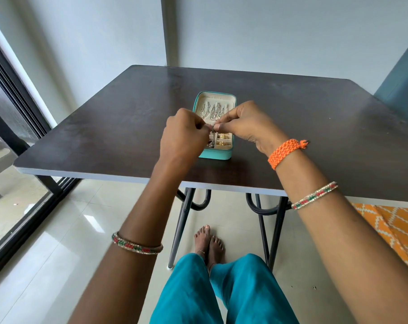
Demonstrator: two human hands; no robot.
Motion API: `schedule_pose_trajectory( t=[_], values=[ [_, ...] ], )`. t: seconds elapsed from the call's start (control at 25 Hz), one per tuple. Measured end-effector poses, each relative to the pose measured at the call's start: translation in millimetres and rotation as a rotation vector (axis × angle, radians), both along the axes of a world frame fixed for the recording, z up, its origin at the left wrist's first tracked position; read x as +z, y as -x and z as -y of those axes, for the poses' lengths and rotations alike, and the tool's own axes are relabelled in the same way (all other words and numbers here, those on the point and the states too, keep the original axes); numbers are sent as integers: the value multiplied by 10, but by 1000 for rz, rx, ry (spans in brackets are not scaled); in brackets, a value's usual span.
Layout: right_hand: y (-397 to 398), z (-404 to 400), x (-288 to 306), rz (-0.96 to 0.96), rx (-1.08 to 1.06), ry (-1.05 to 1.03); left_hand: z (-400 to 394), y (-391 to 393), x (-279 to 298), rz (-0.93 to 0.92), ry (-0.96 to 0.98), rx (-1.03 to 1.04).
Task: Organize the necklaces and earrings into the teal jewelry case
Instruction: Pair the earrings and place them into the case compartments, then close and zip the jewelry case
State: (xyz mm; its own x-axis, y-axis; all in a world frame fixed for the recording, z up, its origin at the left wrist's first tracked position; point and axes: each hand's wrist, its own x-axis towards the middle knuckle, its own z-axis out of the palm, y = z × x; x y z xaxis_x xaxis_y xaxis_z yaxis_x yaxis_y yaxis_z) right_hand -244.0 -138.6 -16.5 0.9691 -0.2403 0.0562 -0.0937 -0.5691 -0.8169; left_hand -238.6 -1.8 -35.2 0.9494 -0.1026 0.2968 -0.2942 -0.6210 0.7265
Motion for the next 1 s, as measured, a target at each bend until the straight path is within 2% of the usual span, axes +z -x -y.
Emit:
schedule_pose_trajectory(
  t=[0.2,0.28,0.44,0.52,0.6,0.72,0.88,1.0],
  values=[
    [-79,-97,-57,-113,81,257,-222,-153,93,24,174,39],
    [-96,-115,-89,-82,48,334,-256,-328,40,34,243,85],
    [-254,223,-47,161,-287,109,-239,-724,-115,-147,261,81],
    [-426,421,-66,65,-350,-75,-169,-862,-104,-287,207,48],
    [-591,468,-111,-152,-227,-339,-88,-924,-44,-430,183,-61],
    [-741,503,-53,-196,-88,-334,-92,-965,-6,-553,224,-175],
    [-619,546,81,10,23,-362,-255,-997,-59,-599,465,-282],
    [-451,482,55,167,34,-235,-280,-990,-105,-568,408,-324]
  ],
)
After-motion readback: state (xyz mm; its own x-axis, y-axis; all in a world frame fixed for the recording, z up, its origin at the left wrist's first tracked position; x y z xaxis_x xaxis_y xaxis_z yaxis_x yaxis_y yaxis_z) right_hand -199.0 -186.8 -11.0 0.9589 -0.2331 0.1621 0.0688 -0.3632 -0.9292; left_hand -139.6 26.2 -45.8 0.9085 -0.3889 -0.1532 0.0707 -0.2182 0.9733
